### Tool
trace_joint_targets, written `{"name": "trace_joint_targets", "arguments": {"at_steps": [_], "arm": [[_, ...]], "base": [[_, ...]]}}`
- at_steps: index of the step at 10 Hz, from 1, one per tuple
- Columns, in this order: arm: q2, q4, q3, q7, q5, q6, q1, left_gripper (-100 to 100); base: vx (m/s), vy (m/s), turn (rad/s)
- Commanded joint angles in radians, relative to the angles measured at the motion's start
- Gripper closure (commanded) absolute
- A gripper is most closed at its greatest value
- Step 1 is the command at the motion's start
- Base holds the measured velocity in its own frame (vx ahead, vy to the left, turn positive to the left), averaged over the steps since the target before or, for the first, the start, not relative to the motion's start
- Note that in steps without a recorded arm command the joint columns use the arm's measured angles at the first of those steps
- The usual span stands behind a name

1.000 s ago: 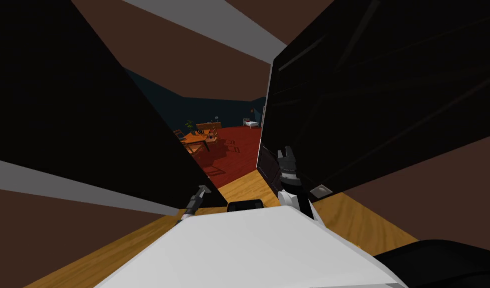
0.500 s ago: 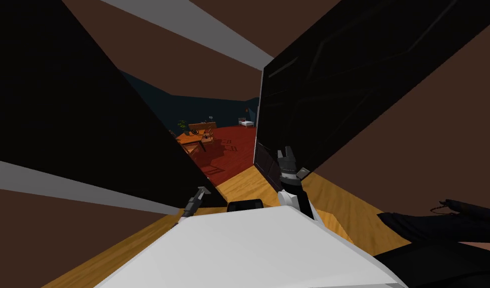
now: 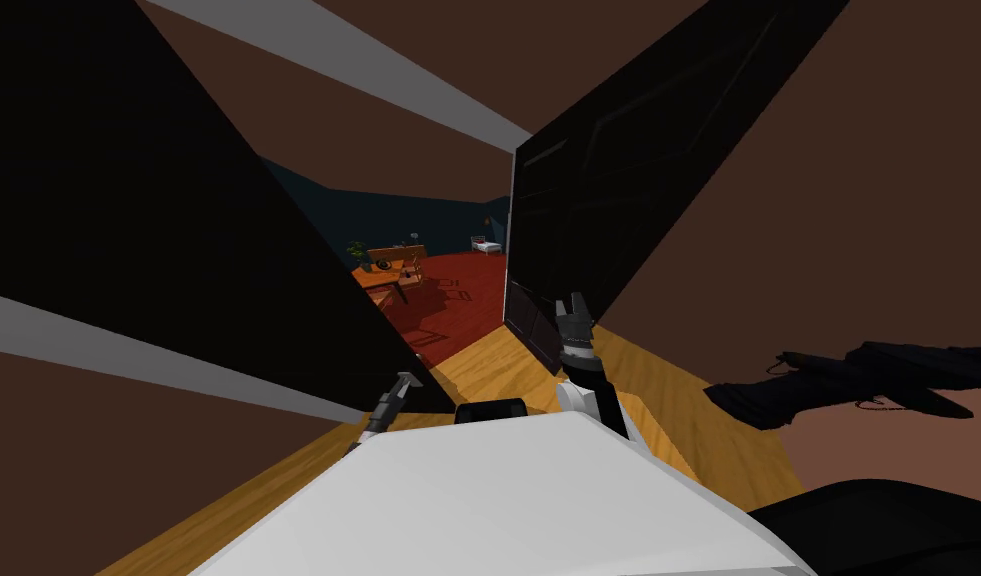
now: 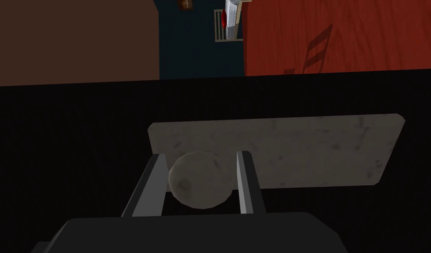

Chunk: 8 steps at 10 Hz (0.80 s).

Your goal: Pull the door open

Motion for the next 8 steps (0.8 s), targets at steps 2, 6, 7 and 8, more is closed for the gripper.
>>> {"name": "trace_joint_targets", "arguments": {"at_steps": [2,6,7,8], "arm": [[-0.003,0.030,-0.009,-0.002,0.002,0.008,-0.041,100],[-0.008,0.069,-0.025,-0.006,0.008,0.040,-0.116,100],[-0.009,0.078,-0.029,-0.007,0.010,0.048,-0.133,100],[-0.010,0.087,-0.033,-0.008,0.011,0.055,-0.150,100]], "base": [[-0.203,0.063,-0.099],[-0.213,0.064,-0.118],[-0.241,0.084,-0.135],[-0.200,0.067,-0.096]]}}
